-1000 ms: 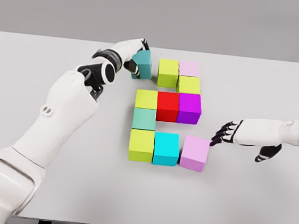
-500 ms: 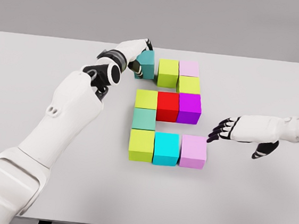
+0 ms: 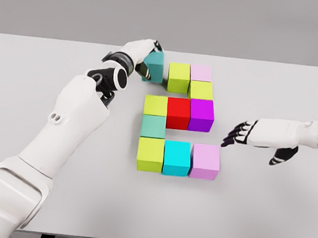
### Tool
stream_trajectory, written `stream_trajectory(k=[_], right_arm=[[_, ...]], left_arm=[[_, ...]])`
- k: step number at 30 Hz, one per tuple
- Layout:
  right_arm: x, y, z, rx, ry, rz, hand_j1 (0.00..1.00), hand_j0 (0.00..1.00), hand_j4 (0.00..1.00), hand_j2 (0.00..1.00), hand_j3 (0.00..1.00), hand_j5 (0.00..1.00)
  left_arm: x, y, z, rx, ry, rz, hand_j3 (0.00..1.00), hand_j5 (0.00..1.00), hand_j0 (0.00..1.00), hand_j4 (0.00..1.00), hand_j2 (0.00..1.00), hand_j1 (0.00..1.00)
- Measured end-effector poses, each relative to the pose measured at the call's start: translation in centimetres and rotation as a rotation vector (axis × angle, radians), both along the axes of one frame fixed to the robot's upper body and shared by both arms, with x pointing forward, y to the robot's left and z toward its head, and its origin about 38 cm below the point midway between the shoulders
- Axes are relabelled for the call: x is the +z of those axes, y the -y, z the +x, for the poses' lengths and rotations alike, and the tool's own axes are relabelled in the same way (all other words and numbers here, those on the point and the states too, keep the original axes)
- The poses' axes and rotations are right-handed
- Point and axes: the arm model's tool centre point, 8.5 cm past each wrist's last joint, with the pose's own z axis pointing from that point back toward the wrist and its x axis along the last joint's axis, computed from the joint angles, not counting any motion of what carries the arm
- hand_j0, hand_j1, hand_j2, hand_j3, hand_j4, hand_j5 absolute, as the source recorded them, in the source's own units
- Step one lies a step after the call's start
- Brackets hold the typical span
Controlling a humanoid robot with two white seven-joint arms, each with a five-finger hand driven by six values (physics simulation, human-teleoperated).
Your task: Assemble the squares on the desktop into the number 2
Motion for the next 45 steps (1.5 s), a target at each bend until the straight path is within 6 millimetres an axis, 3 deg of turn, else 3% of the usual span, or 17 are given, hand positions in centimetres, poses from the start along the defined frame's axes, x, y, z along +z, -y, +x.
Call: stream_trajectory(k=[7,16,21,24,29,33,38,39,45], right_arm=[[-0.4,-0.4,-1.1,0.03,-0.015,-0.012,1.0,1.0,1.0,1.0,1.0,1.0],[-0.4,0.8,-1.2,0.009,-0.014,-0.038,1.0,1.0,1.0,1.0,1.0,1.0],[-0.2,2.5,-0.6,-0.062,-0.018,-0.009,1.0,1.0,1.0,1.0,1.0,1.0],[-0.8,4.5,-0.7,-0.177,-0.074,0.128,1.0,1.0,1.0,1.0,1.0,1.0],[3.5,7.6,0.3,-0.322,-0.012,0.396,1.0,1.0,1.0,1.0,1.0,1.0],[6.1,7.4,1.2,-0.332,0.048,0.557,1.0,1.0,1.0,1.0,1.0,1.0],[7.1,7.1,1.6,-0.325,0.073,0.615,1.0,1.0,1.0,1.0,1.0,1.0],[7.1,7.0,1.6,-0.324,0.074,0.619,1.0,1.0,1.0,1.0,1.0,1.0],[7.0,6.9,1.4,-0.32,0.071,0.626,1.0,1.0,1.0,1.0,1.0,1.0]], left_arm=[[0.0,0.0,0.0,0.008,0.013,-0.003,0.92,0.92,0.92,0.92,0.92,0.92],[0.0,-0.5,0.1,0.015,0.012,-0.005,1.0,1.0,1.0,1.0,1.0,1.0],[0.3,-1.4,0.2,0.014,0.021,-0.005,1.0,1.0,1.0,1.0,1.0,1.0],[0.5,-2.7,0.3,0.022,0.027,0.008,1.0,1.0,1.0,1.0,1.0,1.0],[0.0,-5.2,0.6,0.043,0.019,0.073,1.0,1.0,1.0,1.0,1.0,1.0],[-0.3,-6.0,0.8,0.042,0.013,0.126,1.0,1.0,1.0,1.0,1.0,1.0],[1.7,-5.2,1.8,-0.026,0.019,0.137,1.0,1.0,1.0,1.0,1.0,1.0],[2.9,-5.0,2.3,-0.054,0.0,0.137,1.0,1.0,1.0,1.0,1.0,1.0],[3.1,-6.5,3.3,-0.118,-0.153,0.153,1.0,1.0,1.0,1.0,1.0,1.0]])
